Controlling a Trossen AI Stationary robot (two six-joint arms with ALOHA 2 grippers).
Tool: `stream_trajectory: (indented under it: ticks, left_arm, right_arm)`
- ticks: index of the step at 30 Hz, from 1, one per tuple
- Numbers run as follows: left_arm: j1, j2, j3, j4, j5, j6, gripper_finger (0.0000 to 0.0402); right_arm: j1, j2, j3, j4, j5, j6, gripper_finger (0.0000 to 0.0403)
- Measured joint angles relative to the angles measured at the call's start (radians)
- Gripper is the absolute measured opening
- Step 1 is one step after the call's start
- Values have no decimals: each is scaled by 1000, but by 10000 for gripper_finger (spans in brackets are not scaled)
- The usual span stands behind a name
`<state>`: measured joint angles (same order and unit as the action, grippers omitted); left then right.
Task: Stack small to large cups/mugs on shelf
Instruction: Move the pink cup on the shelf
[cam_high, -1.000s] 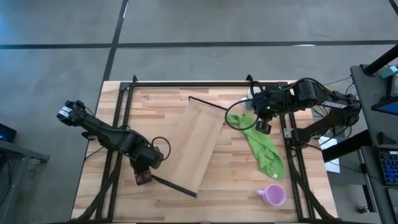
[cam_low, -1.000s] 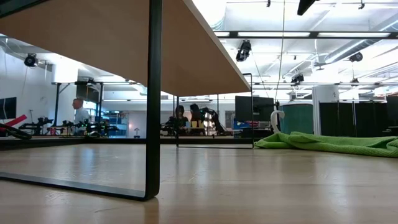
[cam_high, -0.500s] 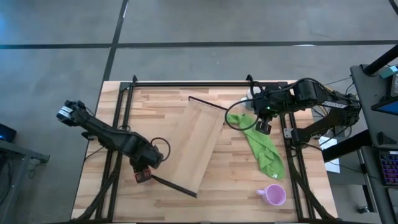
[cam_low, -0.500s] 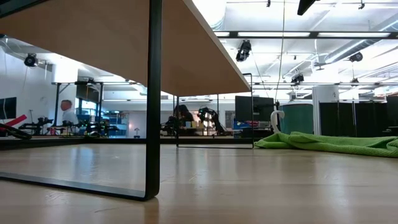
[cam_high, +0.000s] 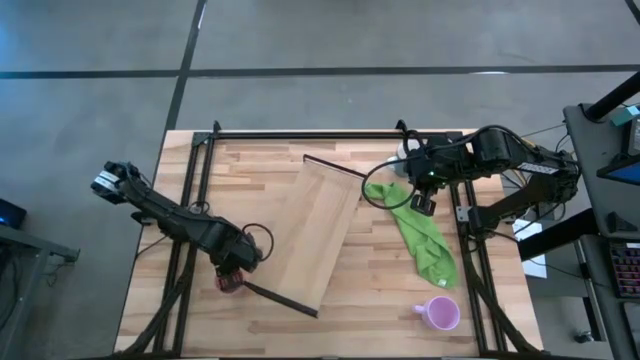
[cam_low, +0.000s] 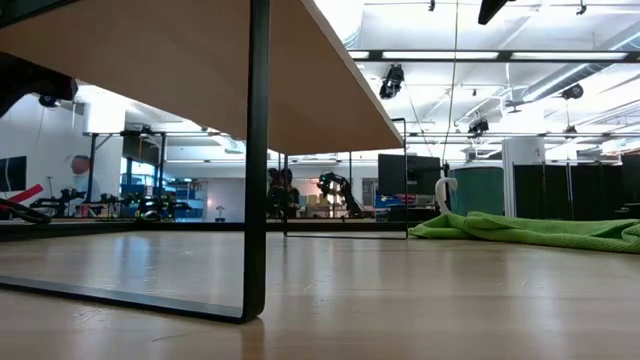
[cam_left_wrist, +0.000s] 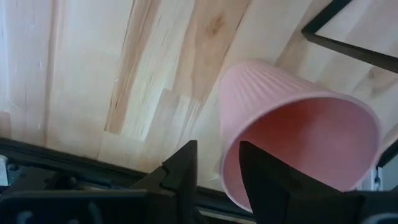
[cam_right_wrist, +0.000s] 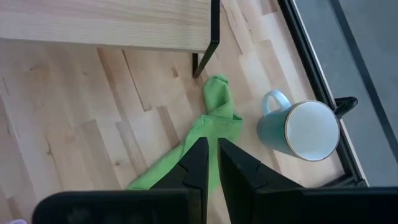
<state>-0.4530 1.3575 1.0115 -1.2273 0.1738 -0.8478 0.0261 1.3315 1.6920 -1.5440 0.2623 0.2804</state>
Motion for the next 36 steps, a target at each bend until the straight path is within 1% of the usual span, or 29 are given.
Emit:
stream_trajectory:
  ticks: [2,4,8,9,18,21,23,26,36]
  left_arm:
    - [0,2,-8,4,0,-2,98]
    - [0,3,-11,6,0,-3,81]
    - [2,3,-22,3,0,-5,18]
    - [2,3,-23,-5,0,-10,10]
    - [18,-12,-15,-134,-2,24,1]
    - [39,-24,-15,-172,-40,34,1]
    - [59,-37,-15,-176,-87,47,0]
    - [113,-62,-16,-179,-162,45,0]
    - [368,-174,-28,-207,-272,47,0]
  right_arm:
    - [0,0,0,0,0,0,28]
    - [0,0,0,0,0,0,28]
    - [0,0,0,2,0,0,28]
    - [0,0,0,2,0,0,28]
    - [0,0,0,6,0,-1,28]
    - [0,0,0,6,0,-1,28]
    - [0,0,0,7,0,-1,28]
    - [0,0,0,8,0,0,28]
    - [0,0,0,8,0,60,28]
